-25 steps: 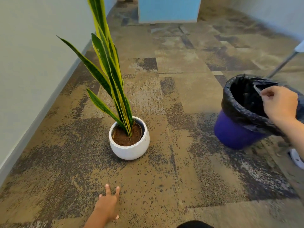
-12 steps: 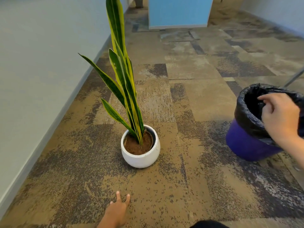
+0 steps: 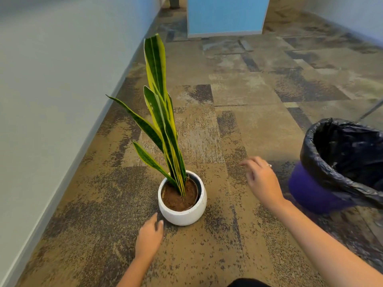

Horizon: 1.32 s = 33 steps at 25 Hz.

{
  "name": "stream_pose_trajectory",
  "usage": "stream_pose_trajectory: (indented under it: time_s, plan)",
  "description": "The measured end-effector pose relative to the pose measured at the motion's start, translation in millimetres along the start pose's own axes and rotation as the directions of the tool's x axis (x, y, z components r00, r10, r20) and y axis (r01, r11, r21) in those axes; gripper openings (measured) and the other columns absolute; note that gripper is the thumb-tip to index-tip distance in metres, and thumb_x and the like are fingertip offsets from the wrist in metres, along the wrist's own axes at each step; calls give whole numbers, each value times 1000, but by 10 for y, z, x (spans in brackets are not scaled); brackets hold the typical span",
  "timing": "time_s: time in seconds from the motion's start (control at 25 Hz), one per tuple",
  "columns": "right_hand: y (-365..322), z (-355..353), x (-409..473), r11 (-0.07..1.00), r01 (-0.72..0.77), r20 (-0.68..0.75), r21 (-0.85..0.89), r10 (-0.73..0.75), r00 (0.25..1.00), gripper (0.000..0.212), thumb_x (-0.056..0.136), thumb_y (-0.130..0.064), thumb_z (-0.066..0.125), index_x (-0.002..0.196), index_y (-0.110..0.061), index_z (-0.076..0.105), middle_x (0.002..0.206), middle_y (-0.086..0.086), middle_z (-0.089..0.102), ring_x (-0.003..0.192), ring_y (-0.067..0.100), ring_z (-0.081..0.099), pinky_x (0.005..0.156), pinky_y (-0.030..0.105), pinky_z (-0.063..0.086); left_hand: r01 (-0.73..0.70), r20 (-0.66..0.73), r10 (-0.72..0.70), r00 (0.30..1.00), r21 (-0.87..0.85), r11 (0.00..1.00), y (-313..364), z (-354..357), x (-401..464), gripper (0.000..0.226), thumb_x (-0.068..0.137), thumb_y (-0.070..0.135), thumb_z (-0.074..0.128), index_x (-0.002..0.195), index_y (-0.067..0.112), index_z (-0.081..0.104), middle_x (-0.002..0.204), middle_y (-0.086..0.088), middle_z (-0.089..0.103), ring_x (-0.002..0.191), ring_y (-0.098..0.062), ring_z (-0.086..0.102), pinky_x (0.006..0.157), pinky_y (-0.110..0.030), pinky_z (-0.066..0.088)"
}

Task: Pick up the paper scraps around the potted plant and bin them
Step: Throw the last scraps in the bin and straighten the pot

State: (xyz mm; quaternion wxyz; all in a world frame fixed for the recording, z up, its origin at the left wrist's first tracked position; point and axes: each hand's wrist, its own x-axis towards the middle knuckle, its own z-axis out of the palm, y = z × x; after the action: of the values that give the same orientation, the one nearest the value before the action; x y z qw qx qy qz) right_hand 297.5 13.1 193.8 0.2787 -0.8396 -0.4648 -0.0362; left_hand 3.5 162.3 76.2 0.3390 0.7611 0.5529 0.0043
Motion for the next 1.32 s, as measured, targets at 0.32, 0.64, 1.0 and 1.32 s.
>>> stream_pose_trajectory:
  time_s: [0.32,0.64,1.0,1.32]
  plan:
    - [-292,-103,669,994,-1,264,-108,30,964,26,90,-3,48,106,-15,65,117,5,54,109,24,53,86,42,50,-66,215,69,974,-23,998,624,-271,252,72,99,41,37,152,8,1,162,-6,-2,141,-26,31,108,-38,34]
    - [-259,-170,1066,962,-51,602,-267,207,771,40,89,-10,50,128,-16,52,130,7,41,117,28,48,97,40,45,-93,439,67,896,38,995,569,-573,206,76,98,39,41,152,10,-5,161,-4,-10,146,-26,20,117,-40,26]
    - [-166,574,1395,969,81,751,-234,127,648,46,87,-5,52,131,-15,50,131,9,45,117,27,52,97,38,48,37,178,-34,983,-12,999,681,-310,367,68,100,35,36,152,5,4,162,-8,1,148,-23,11,120,-36,20]
    - [163,1694,1454,947,309,783,-84,-129,608,47,89,-6,52,135,-13,45,129,13,47,120,33,50,96,41,47,107,-186,-134,974,-147,983,739,119,667,51,101,29,33,147,7,28,153,-7,32,139,-21,33,112,-31,29]
